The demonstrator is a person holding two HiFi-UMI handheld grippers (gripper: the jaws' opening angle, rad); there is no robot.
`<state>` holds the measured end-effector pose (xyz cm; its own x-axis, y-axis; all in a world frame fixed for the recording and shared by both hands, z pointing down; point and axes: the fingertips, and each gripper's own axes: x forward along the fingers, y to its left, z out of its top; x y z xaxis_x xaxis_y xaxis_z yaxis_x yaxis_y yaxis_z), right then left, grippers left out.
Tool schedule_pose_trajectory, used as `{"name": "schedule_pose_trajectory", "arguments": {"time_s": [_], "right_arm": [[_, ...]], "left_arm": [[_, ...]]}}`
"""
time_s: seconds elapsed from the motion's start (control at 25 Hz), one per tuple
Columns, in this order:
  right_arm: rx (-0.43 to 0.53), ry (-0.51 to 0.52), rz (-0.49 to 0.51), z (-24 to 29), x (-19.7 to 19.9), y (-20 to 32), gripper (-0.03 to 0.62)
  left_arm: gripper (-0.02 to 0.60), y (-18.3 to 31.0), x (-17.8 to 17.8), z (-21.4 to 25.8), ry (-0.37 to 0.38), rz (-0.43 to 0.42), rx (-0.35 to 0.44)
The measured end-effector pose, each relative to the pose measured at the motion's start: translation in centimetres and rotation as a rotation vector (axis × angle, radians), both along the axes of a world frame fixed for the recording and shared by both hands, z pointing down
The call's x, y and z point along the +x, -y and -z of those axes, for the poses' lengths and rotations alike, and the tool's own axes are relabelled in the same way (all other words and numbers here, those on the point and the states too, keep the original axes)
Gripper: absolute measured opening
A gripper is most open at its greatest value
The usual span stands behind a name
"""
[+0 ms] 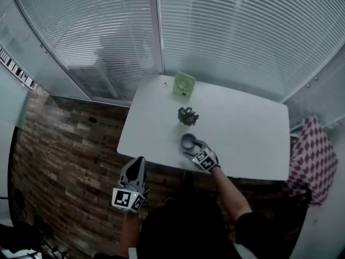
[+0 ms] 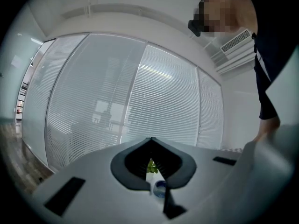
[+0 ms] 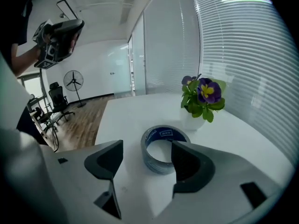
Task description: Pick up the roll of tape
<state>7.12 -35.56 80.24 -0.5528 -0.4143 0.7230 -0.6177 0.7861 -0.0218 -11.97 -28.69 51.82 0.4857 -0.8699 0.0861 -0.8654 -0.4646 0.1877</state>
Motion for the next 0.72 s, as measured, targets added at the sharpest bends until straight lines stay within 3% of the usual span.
{"name": "schedule_pose_trajectory", "arguments": {"time_s": [0.2, 0.44, 0.52, 0.6, 0.72], "right_arm": [[-0.031, -0.078, 0.024, -1.8, 0.5, -0.2, 0.322], [0.008, -0.098, 0.078, -0.6, -1.1, 0.8, 0.318], [0.019, -0.135, 0.069, -0.6, -0.9, 1.1, 0.285], [0.027, -0.167, 0.053, -0.5, -0.5, 1.4, 0.192], [0.013, -0.213, 0.081, -0.6, -0.4, 1.1, 0.184]], "left_arm": [[0.006, -0.1, -0.6, -0.1, -0.029, 0.012, -0.011], [0.006, 0.1, -1.2, -0.3, -0.029, 0.03, -0.014], [0.006, -0.1, -1.4, -0.3, -0.028, 0.036, -0.015], [0.006, -0.4, -1.7, -0.2, -0.025, 0.045, -0.018], [0.006, -0.7, -2.2, -0.3, -0.037, 0.067, -0.022]]}}
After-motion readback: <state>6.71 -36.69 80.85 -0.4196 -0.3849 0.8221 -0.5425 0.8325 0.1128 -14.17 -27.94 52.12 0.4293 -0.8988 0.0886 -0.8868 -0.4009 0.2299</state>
